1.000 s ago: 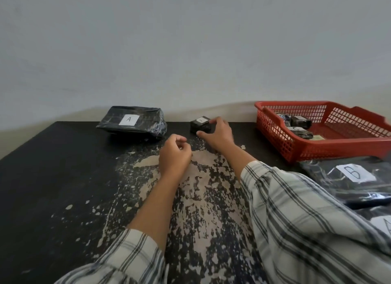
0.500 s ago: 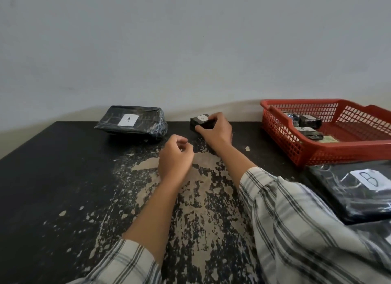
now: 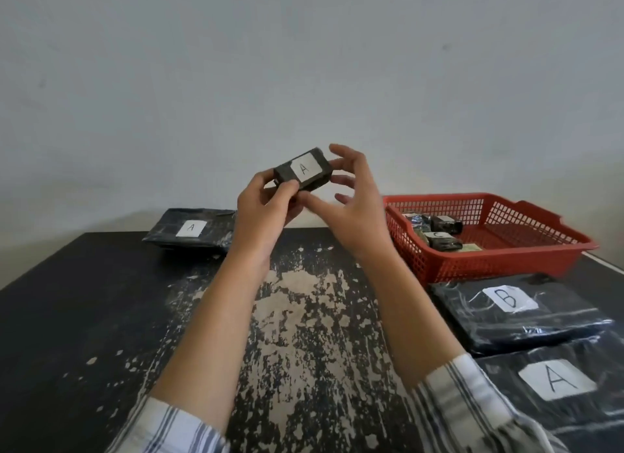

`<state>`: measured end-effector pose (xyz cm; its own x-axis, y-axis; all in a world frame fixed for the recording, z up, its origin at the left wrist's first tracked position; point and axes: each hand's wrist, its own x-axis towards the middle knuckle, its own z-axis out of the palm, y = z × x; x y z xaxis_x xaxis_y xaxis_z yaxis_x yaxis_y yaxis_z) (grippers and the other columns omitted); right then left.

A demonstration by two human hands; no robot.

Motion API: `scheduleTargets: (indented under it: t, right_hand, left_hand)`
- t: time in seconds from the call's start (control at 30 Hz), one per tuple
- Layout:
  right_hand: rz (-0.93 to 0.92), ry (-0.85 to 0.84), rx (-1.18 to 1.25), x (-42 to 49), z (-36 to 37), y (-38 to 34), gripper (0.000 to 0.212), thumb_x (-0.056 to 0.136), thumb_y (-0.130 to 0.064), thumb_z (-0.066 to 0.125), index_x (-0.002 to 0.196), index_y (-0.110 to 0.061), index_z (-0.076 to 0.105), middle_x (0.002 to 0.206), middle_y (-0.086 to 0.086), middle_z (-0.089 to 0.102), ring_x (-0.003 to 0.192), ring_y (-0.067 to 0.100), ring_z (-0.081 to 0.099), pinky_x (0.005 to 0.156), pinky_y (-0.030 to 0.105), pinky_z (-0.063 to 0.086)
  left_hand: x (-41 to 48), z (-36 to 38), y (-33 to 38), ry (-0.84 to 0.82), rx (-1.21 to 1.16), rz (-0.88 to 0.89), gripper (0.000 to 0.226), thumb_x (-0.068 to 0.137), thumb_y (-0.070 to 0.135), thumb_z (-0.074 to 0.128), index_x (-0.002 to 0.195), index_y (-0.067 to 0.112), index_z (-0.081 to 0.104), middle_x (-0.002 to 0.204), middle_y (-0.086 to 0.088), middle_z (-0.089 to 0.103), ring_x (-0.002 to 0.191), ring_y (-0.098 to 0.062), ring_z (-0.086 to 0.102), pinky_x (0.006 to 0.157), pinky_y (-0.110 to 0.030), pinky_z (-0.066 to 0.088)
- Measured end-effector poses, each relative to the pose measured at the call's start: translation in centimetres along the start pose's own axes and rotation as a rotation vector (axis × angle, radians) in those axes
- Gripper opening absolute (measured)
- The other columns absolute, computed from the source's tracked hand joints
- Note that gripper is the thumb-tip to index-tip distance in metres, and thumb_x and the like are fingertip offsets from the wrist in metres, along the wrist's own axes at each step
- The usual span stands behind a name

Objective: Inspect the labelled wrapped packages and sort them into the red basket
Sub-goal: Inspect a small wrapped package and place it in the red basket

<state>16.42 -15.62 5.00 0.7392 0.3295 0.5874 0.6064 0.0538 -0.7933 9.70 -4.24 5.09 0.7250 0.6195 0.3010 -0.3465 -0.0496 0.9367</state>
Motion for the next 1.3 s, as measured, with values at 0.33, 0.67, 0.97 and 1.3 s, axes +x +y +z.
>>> scheduleTargets:
  t: [0.33,0.67,0.97,1.3]
  right_hand:
    - [0.139,-0.025,0.390,-0.3,-4.6,-3.6,0.035,0.105,-0.024,0.060,0.140,-0.029,0.063,0.117,0.004,0.076,0.107,0.015,0.074,0.088,0.027,0.061]
    - [0.178,-0.074,0.355,-0.3,-5.8,-3.9,0.038,0.100,-0.022,0.068,0.136,-0.030,0.065,0.102,0.001,0.081,0.099,0.014,0.077,0.093,0.028,0.062]
    - [0.194,-0.086,0.330,-0.4,-5.4,-3.8,0.036,0.097,-0.024,0.071,0.133,-0.026,0.067,0.094,0.002,0.082,0.093,0.013,0.078,0.090,0.027,0.062]
    - [0.219,-0.047,0.298,-0.3,-5.3,-3.2,0.042,0.088,-0.031,0.080,0.124,-0.012,0.073,0.097,0.003,0.081,0.090,0.010,0.076,0.089,0.027,0.062]
  left_hand:
    - [-2.4,1.5,4.8,-0.107,0.068,0.160,0.034,0.098,0.013,0.065,0.124,0.035,0.066,0.104,0.001,0.078,0.095,-0.012,0.075,0.100,-0.035,0.058]
    - [-2.7,1.5,5.0,-0.141,0.113,0.196,0.032,0.095,0.020,0.073,0.124,0.034,0.070,0.111,0.007,0.078,0.110,-0.008,0.072,0.107,-0.041,0.054]
    - [-2.4,0.6,4.7,-0.128,0.171,0.163,0.028,0.089,0.033,0.077,0.116,0.037,0.070,0.098,0.005,0.081,0.100,-0.011,0.075,0.105,-0.040,0.055]
    - [-2.3,0.7,4.6,-0.158,0.147,0.163,0.049,0.081,0.045,0.083,0.126,0.035,0.066,0.103,0.000,0.081,0.100,-0.011,0.076,0.103,-0.040,0.056]
